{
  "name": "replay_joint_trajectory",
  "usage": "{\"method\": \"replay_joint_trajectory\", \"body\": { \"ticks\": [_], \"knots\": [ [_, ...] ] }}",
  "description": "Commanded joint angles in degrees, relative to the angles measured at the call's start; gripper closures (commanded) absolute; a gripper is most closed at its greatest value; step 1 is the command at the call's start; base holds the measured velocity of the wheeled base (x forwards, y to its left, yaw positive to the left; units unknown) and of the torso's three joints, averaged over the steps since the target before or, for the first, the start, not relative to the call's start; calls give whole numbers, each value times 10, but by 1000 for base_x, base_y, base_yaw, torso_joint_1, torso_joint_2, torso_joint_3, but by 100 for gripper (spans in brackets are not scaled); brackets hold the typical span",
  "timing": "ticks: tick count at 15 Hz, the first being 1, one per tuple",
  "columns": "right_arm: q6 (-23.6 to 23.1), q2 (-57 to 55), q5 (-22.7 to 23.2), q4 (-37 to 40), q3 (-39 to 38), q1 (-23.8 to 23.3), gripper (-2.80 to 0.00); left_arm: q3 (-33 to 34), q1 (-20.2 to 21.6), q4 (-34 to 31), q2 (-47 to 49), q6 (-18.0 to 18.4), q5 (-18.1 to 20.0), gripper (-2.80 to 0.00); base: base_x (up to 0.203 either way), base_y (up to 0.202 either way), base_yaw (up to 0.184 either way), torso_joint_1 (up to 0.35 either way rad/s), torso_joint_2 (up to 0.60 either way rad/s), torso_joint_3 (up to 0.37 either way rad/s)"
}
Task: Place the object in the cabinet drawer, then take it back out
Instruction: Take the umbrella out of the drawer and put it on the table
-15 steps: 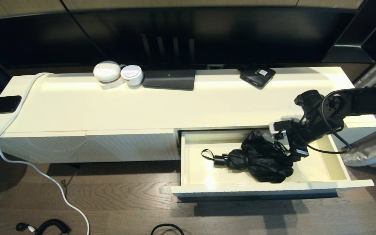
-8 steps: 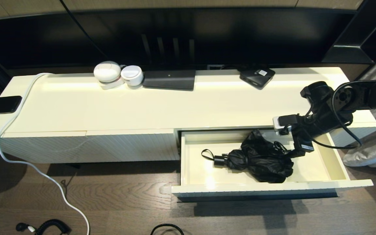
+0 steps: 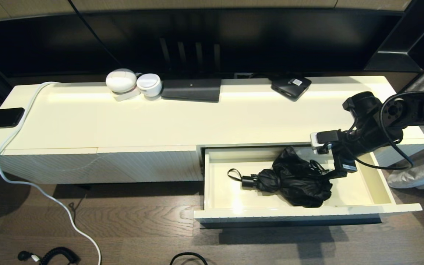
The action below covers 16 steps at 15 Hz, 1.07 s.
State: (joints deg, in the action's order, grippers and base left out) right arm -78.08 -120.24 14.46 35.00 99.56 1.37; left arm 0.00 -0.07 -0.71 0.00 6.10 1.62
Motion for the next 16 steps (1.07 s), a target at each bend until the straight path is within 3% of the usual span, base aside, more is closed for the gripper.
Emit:
{"method": "replay_joint_trajectory", "body": {
  "ticks": [1,3,5,16],
  "knots": [
    [-4,5,1,14,-5,0,-280,0,0,0,0,1,0,0,0,0,0,0,0,0],
    [-6,9,2,24,-3,0,-280,0,1,0,0,1,0,0,0,0,0,0,0,0],
    [-11,33,2,103,-3,-1,-280,0,1,0,0,1,0,0,0,0,0,0,0,0],
    [-7,-41,6,139,69,2,-280,0,1,0,0,1,0,0,0,0,0,0,0,0]
  ]
}}
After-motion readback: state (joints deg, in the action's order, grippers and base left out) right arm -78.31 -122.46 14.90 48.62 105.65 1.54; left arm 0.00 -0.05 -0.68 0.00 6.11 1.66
